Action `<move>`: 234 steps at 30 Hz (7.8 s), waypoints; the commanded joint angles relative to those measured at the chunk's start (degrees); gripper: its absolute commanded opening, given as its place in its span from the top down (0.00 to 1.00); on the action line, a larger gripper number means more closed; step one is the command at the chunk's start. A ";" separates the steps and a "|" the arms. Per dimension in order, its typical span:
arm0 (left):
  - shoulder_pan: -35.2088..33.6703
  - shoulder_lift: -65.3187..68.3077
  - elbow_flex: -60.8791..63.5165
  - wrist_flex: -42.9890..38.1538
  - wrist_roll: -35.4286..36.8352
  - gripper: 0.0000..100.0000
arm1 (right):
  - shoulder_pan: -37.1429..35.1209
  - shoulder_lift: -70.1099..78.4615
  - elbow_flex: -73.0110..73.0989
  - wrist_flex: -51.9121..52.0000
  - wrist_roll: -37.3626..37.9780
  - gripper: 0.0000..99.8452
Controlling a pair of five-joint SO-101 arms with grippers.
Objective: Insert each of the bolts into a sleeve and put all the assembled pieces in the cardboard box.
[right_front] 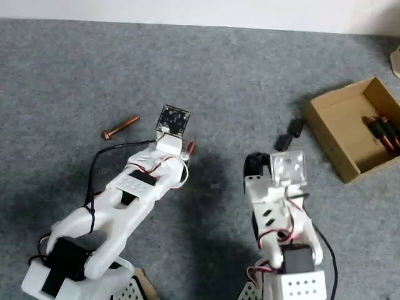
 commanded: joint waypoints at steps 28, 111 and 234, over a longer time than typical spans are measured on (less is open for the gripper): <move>3.38 -25.27 2.07 -1.76 21.80 0.99 | -11.21 -4.35 10.24 -8.04 4.04 1.00; 9.54 -60.88 20.00 -9.58 27.16 0.99 | -19.74 -4.35 16.57 -11.03 10.55 1.00; 13.93 -42.95 19.82 -19.08 20.40 0.99 | -18.07 -4.35 10.59 -22.64 5.27 1.00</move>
